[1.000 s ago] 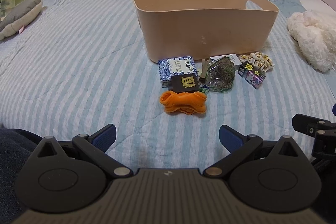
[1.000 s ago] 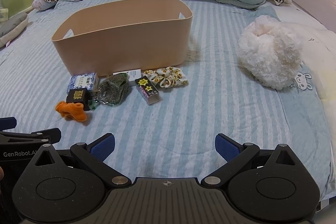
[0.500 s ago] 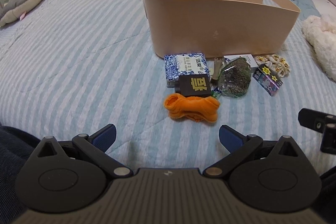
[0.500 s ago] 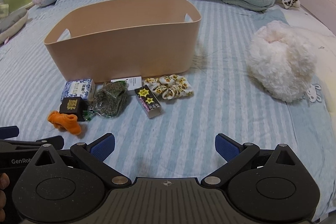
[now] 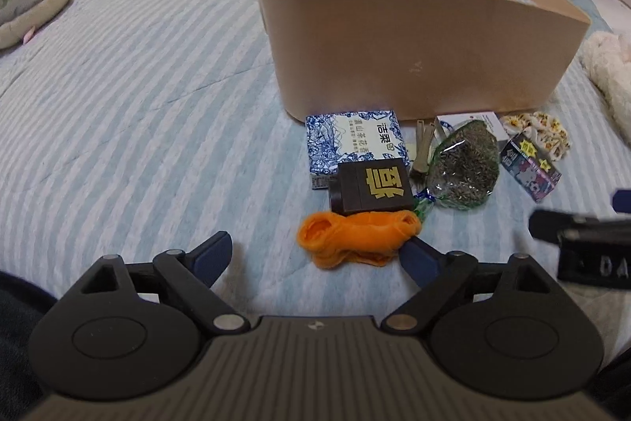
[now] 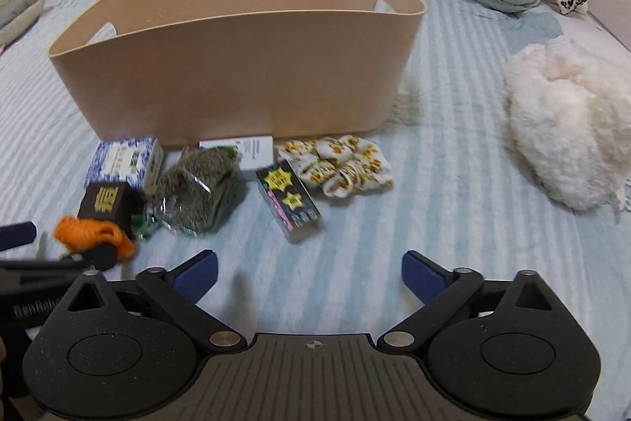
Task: Organize objects
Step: 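Grasp the orange cloth with the left tool while the right tool grasps the star-printed box, then carry both items over the basket and open both tools to drop them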
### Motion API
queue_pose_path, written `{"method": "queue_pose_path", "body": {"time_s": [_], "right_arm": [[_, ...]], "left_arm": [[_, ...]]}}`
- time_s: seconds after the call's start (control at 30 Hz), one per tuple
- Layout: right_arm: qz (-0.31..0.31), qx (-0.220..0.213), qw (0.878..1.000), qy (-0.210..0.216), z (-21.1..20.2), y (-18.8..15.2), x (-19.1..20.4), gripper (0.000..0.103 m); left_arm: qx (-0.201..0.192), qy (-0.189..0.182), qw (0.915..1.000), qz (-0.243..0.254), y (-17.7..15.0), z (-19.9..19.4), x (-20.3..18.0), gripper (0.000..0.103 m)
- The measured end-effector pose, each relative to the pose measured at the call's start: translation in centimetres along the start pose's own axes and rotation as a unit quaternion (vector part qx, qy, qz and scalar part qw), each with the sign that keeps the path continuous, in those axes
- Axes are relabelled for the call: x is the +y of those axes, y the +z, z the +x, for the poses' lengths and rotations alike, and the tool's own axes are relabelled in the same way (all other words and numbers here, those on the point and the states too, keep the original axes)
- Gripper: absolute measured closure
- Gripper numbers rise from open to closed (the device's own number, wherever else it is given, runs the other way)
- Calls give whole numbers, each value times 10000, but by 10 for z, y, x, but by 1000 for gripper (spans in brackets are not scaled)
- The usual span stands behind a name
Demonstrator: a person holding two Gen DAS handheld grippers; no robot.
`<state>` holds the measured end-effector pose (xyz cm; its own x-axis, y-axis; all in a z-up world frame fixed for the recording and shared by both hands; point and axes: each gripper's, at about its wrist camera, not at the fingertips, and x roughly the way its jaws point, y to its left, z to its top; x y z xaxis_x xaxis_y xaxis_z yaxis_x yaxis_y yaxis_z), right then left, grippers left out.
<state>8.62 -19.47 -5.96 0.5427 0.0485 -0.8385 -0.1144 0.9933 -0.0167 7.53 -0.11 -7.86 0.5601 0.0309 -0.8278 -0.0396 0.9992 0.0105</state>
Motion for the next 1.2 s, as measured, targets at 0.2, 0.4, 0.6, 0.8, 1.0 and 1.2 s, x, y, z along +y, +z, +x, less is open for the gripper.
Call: {"method": "queue_pose_path", "body": {"time_s": [0.2, 0.4, 0.6, 0.8, 1.0, 1.2], "right_arm": [[-51, -34, 10000, -29, 19, 2, 10, 16], [-137, -106, 9998, -2, 31, 4, 17, 30], [-84, -286, 9995, 45, 27, 2, 15, 64], [-112, -252, 9995, 154, 19, -3, 14, 81], [-113, -404, 9989, 219, -6, -11, 15, 81], [88, -550, 9975, 435, -31, -14, 12, 81]], "left_arm": [[152, -185, 9996, -170, 1, 16, 7, 11], [84, -245, 9997, 18, -1, 18, 3, 13], [-52, -383, 9991, 182, -2, 12, 1, 33], [-69, -601, 9972, 429, -3, 5, -8, 71], [-8, -605, 9973, 418, -4, -7, -5, 91], [-81, -666, 9974, 245, -2, -32, 11, 93]]}}
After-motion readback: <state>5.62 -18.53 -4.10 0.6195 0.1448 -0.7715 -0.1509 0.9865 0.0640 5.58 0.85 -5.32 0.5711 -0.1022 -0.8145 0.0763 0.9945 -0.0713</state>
